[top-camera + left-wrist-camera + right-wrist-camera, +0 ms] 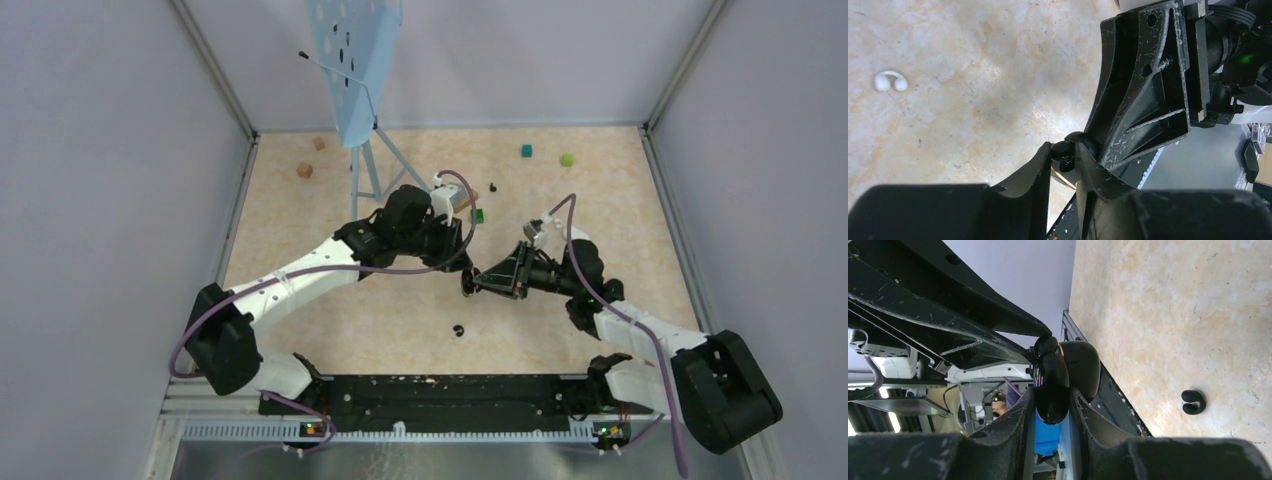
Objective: Insert the wireless bluetooth earbuds into the charging case
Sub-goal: Pick up the left earbud from the center of the board.
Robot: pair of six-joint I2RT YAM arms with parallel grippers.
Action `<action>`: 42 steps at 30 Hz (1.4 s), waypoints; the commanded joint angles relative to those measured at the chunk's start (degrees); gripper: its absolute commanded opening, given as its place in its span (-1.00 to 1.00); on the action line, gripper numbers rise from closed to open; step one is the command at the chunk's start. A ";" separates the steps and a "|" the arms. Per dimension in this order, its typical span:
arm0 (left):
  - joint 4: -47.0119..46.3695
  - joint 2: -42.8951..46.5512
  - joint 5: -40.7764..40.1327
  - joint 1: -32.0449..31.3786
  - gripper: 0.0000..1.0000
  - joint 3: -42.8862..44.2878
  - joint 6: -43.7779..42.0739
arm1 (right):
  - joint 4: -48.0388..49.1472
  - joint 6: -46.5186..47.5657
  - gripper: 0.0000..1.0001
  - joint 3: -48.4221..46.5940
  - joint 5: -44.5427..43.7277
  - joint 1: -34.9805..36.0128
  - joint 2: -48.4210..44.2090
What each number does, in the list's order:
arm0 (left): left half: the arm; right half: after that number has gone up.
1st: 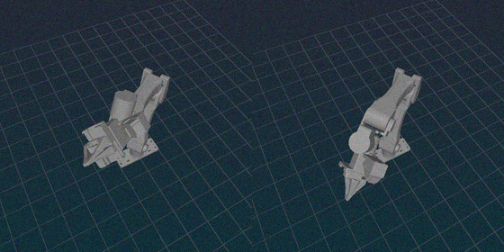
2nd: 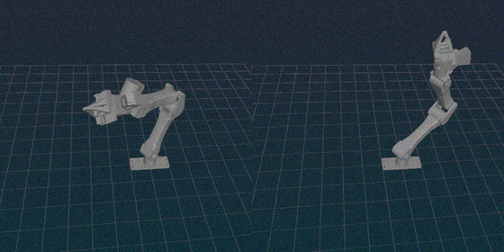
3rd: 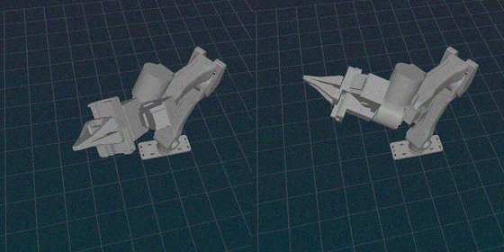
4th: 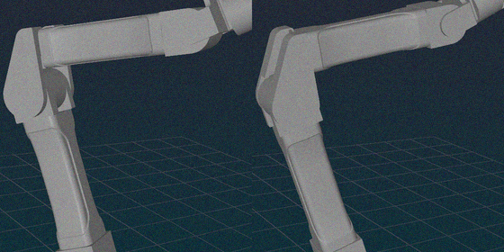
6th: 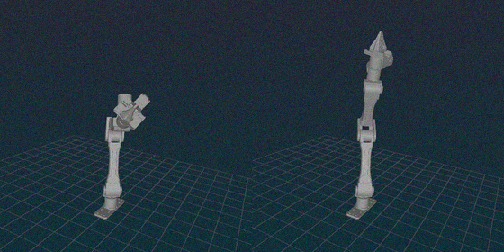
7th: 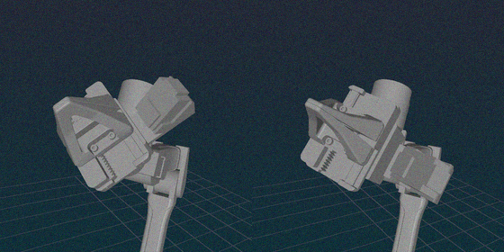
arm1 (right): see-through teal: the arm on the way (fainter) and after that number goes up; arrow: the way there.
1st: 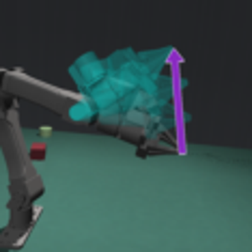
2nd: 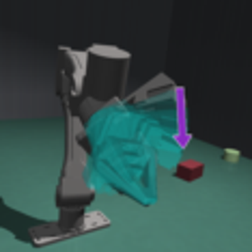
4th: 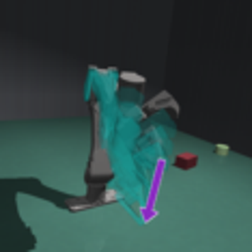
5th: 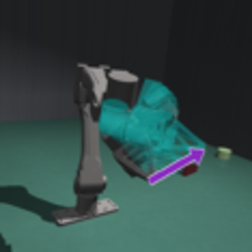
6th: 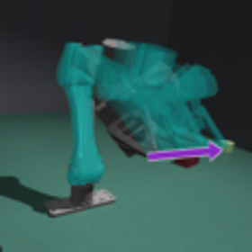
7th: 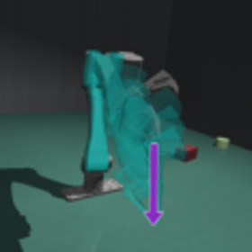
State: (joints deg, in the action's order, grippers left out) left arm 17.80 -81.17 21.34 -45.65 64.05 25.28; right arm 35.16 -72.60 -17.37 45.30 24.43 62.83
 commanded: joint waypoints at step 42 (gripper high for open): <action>0.79 2.43 -1.85 -0.76 -0.45 3.11 -1.78 | 3.33 0.14 -1.00 -2.62 -0.13 -0.43 -0.77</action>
State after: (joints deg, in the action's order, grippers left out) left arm 20.69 -82.02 20.47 -46.19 65.78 22.65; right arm 35.90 -72.62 -17.78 45.67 24.29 63.16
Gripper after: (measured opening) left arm 0.285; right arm 0.250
